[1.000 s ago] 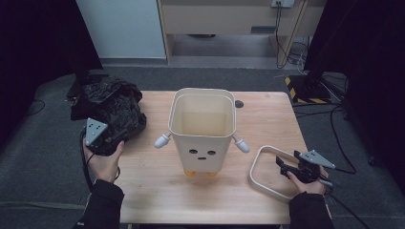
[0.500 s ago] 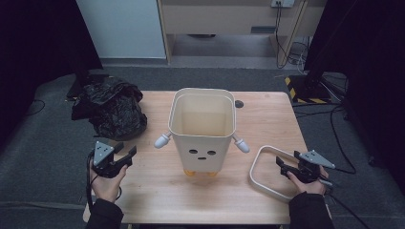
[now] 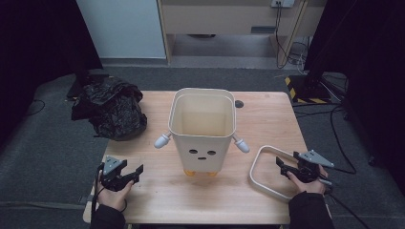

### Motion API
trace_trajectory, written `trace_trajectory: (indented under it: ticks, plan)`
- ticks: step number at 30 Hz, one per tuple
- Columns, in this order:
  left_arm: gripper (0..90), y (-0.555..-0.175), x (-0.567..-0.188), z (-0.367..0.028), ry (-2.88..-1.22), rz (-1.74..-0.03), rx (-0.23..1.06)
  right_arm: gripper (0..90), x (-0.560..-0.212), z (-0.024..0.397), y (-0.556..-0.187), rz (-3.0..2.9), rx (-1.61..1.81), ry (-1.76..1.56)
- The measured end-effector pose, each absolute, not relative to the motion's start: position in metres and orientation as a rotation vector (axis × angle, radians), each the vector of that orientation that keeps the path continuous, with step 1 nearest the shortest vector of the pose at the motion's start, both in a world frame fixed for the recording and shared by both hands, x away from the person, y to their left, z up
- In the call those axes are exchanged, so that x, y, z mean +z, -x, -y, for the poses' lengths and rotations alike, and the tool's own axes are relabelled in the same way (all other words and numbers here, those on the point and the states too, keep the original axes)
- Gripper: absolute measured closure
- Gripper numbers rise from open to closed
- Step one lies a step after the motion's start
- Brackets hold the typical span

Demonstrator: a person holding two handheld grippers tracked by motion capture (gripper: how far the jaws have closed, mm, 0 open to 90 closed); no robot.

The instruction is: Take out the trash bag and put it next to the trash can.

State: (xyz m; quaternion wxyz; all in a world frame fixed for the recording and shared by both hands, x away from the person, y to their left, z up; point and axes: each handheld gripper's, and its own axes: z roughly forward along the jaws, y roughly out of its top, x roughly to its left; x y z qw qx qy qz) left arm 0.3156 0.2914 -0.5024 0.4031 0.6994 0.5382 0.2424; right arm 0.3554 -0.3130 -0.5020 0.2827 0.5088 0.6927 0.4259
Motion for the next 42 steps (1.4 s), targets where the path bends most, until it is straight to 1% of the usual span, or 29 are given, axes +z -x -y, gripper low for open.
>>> trace_trajectory:
  ticks: [7,12,14,16,22,26,34,38,42]
  plan:
    - [22.3,-0.318,-0.516,-0.296,-1.824,-1.423,0.617,21.9,-0.503,0.319,-0.357,-1.840,1.132,-1.384]
    - [18.9,-0.323,-0.527,-0.293,-1.916,-1.442,0.590,22.3,-0.504,0.322,-0.358,-1.848,1.112,-1.403]
    - [17.9,-0.324,-0.530,-0.291,-1.942,-1.450,0.565,23.0,-0.504,0.324,-0.359,-1.842,1.110,-1.418]
    - [16.1,-0.325,-0.531,-0.289,-1.953,-1.444,0.570,24.3,-0.506,0.328,-0.360,-1.843,1.091,-1.433]
    - [13.9,-0.325,-0.532,-0.286,-1.978,-1.423,0.589,31.3,-0.508,0.340,-0.361,-1.850,1.025,-1.450]
    - [10.9,-0.324,-0.535,-0.284,-1.967,-1.417,0.599,37.3,-0.510,0.348,-0.361,-1.868,0.981,-1.441]
    - [5.6,-0.325,-0.535,-0.283,-1.992,-1.398,0.583,49.9,-0.517,0.355,-0.366,-1.934,0.899,-1.430]
    - [4.0,-0.326,-0.535,-0.283,-1.999,-1.394,0.577,52.4,-0.520,0.356,-0.368,-1.963,0.869,-1.430]
    - [2.9,-0.326,-0.535,-0.282,-2.006,-1.390,0.574,58.5,-0.522,0.358,-0.370,-1.974,0.862,-1.434]
